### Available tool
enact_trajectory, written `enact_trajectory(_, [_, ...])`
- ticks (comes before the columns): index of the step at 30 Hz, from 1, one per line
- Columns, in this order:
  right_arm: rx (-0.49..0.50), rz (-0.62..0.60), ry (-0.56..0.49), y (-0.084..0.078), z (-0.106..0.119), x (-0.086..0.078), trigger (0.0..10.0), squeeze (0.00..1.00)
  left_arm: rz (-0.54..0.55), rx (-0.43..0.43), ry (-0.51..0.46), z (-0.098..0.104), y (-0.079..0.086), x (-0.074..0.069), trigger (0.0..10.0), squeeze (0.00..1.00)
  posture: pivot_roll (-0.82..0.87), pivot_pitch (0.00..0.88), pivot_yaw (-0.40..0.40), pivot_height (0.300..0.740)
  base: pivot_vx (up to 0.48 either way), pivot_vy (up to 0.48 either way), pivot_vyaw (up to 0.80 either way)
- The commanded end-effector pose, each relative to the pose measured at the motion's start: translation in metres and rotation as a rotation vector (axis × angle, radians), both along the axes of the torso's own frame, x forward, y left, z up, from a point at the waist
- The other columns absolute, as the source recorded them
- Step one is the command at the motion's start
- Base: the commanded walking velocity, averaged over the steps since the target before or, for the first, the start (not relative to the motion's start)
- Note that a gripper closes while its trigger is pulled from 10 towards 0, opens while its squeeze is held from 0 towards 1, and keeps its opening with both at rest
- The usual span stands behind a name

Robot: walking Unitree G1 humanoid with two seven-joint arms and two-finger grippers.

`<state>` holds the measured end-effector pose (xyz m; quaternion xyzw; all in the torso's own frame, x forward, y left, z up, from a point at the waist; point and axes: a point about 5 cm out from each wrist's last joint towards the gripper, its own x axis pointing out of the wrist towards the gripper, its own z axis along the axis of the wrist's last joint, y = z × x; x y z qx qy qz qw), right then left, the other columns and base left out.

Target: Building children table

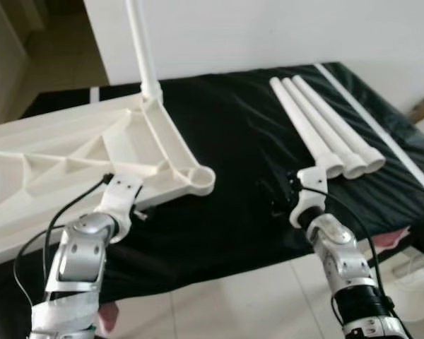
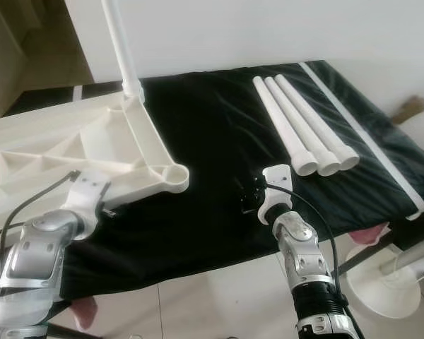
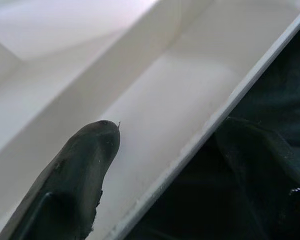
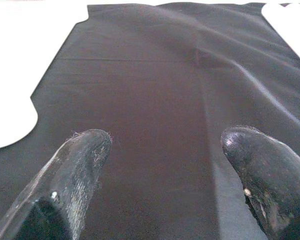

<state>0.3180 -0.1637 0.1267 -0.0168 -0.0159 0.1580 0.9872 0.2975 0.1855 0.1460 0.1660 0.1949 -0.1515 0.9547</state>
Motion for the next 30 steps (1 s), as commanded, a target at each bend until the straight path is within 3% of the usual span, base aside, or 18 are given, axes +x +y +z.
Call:
enact_trajectory(1, [0.009,-0.024,0.003,-0.005,0.000,0.001,10.0,0.00,-0.133,-0.042,-0.024,0.005,-0.009,-0.005,10.0,0.00,0.07,0.087,-0.022,0.740,0.000,0.000,0.00])
enact_trajectory(3, [0.010,-0.035,-0.001,-0.006,0.001,0.002,10.0,0.00,-0.263,-0.066,-0.055,0.009,-0.019,-0.010,10.0,0.00,0.07,0.084,-0.022,0.740,0.000,0.000,0.00])
enact_trajectory(6, [0.011,-0.038,-0.002,-0.007,0.001,0.003,10.0,0.00,-0.294,-0.077,-0.057,0.009,-0.024,-0.012,10.0,0.00,0.07,0.084,-0.022,0.740,0.000,0.000,0.00])
enact_trajectory(8, [0.011,-0.040,-0.002,-0.007,0.001,0.004,10.0,0.00,-0.393,-0.071,-0.034,0.008,-0.034,-0.016,10.0,0.00,0.07,0.085,-0.025,0.740,0.000,0.000,0.00])
enact_trajectory(9, [0.011,-0.040,-0.002,-0.007,0.001,0.004,10.0,0.00,-0.393,-0.071,-0.034,0.008,-0.034,-0.016,10.0,0.00,0.07,0.085,-0.025,0.740,0.000,0.000,0.00])
enact_trajectory(12, [0.012,-0.038,-0.004,-0.006,0.002,0.006,10.0,0.00,-0.580,-0.072,-0.033,0.016,-0.048,-0.021,10.0,0.00,0.07,0.083,-0.025,0.740,0.000,0.000,0.00])
enact_trajectory(15, [0.013,-0.038,-0.006,-0.006,0.003,0.006,10.0,0.00,-0.621,-0.059,-0.067,0.026,-0.048,-0.016,10.0,0.00,0.07,0.081,-0.020,0.740,0.000,0.000,0.00])
enact_trajectory(17, [0.014,-0.038,-0.007,-0.006,0.003,0.006,10.0,0.00,-0.620,-0.061,-0.073,0.030,-0.048,-0.014,10.0,0.00,0.06,0.080,-0.019,0.740,0.000,0.000,0.00])
enact_trajectory(21, [0.015,-0.056,-0.012,-0.010,0.004,0.006,10.0,0.00,-0.521,-0.120,-0.178,0.056,-0.036,0.010,10.0,0.00,0.06,0.077,-0.014,0.740,0.000,0.000,0.00])
enact_trajectory(25, [0.015,-0.059,-0.013,-0.011,0.004,0.006,10.0,0.00,-0.509,-0.132,-0.192,0.059,-0.034,0.013,10.0,0.00,0.06,0.077,-0.014,0.740,0.000,0.000,0.00])
enact_trajectory(26, [0.021,-0.067,-0.017,-0.012,0.005,0.007,10.0,0.00,-0.419,-0.114,-0.211,0.062,-0.026,0.024,10.0,0.00,0.06,0.077,-0.012,0.740,0.000,0.000,0.00])
enact_trajectory(27, [0.021,-0.067,-0.017,-0.012,0.005,0.007,10.0,0.00,-0.419,-0.114,-0.211,0.062,-0.026,0.024,10.0,0.00,0.06,0.077,-0.012,0.740,0.000,0.000,0.00])
enact_trajectory(30, [0.052,-0.100,-0.037,-0.012,0.009,0.010,10.0,0.00,-0.150,0.095,-0.246,0.060,0.003,0.054,10.0,0.00,0.06,0.071,-0.014,0.740,0.000,0.000,0.00])
